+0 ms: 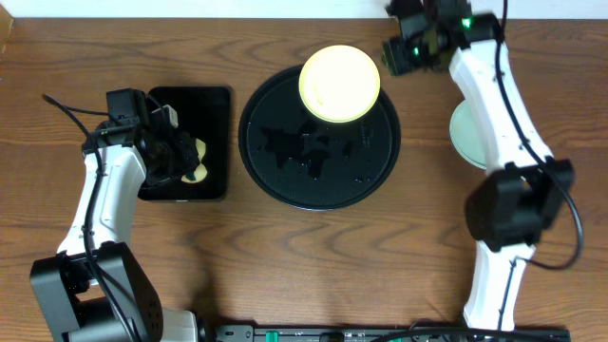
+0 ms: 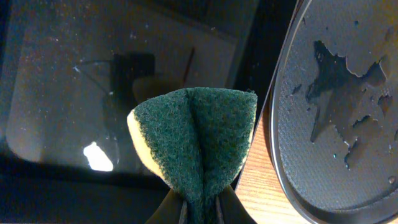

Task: Clean dirty plates on tray and stack at the side
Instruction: 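Carry the pale green plate right and stack it on the first plate, then move the right gripper back and grasp the pale yellow plate rim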

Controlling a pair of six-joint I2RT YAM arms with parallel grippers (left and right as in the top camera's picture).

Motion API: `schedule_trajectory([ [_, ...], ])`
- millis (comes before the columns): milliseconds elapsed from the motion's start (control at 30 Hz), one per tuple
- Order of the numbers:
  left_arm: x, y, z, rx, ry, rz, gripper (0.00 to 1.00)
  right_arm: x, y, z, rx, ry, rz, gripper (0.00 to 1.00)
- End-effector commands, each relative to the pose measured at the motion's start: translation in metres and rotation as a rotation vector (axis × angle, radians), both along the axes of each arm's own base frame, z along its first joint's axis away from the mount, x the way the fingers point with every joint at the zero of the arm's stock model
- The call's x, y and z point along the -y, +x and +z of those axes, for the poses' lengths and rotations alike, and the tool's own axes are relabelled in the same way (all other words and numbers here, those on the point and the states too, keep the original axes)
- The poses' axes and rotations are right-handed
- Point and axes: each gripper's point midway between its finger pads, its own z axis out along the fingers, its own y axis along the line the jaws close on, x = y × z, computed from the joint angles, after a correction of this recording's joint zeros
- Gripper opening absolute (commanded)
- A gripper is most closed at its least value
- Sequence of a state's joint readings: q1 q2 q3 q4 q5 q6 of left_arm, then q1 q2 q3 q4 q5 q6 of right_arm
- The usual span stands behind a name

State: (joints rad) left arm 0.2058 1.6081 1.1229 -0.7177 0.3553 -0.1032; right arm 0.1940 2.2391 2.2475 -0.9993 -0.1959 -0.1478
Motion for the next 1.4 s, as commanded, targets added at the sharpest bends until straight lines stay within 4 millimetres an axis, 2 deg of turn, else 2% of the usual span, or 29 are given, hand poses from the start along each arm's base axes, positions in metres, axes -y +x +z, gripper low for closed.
schedule_trajectory([
  [0, -0.001, -0.003, 0.000, -0.001, 0.012, -0.009, 0.08, -0.001, 0.027, -0.027, 0.008, -0.050, 0.011, 0.51],
  [133, -0.001, -0.003, 0.000, -0.001, 0.012, -0.009, 0.08, -0.007, 0.045, -0.057, 0.013, -0.032, 0.020, 0.51],
  [267, -0.001, -0.003, 0.000, -0.002, 0.012, -0.009, 0.09, -0.027, 0.044, -0.088, -0.022, 0.024, 0.117, 0.49],
  [500, 0.000, -0.009, -0.002, -0.030, 0.006, -0.010, 0.09, -0.030, 0.049, -0.130, -0.058, 0.018, 0.121, 0.38],
  [567, 0.001, -0.010, -0.003, -0.034, 0.005, -0.010, 0.09, -0.030, 0.049, -0.137, -0.065, 0.017, 0.120, 0.28],
  [733, 0.000, -0.008, -0.002, -0.026, 0.007, -0.010, 0.09, -0.031, 0.050, -0.130, -0.058, 0.024, 0.111, 0.02],
  [867, 0.000, -0.008, -0.002, -0.026, 0.007, -0.010, 0.09, -0.029, 0.046, -0.118, -0.067, 0.035, 0.086, 0.01],
  [1000, 0.000, -0.007, -0.002, -0.019, 0.009, -0.010, 0.09, -0.011, 0.034, -0.107, -0.134, 0.003, -0.056, 0.01],
  [1067, -0.001, -0.005, -0.001, -0.012, 0.010, -0.010, 0.09, 0.000, 0.023, -0.099, -0.174, -0.023, -0.141, 0.01],
  [1200, -0.001, -0.004, -0.001, -0.007, 0.011, -0.010, 0.09, 0.013, -0.017, -0.083, -0.327, -0.021, -0.288, 0.01],
  [1267, -0.001, -0.003, -0.001, -0.004, 0.012, -0.010, 0.09, 0.016, -0.043, -0.084, -0.439, -0.021, -0.376, 0.01],
  [1367, -0.001, -0.003, -0.001, -0.002, 0.012, -0.010, 0.09, 0.011, -0.071, -0.092, -0.569, -0.029, -0.467, 0.01],
])
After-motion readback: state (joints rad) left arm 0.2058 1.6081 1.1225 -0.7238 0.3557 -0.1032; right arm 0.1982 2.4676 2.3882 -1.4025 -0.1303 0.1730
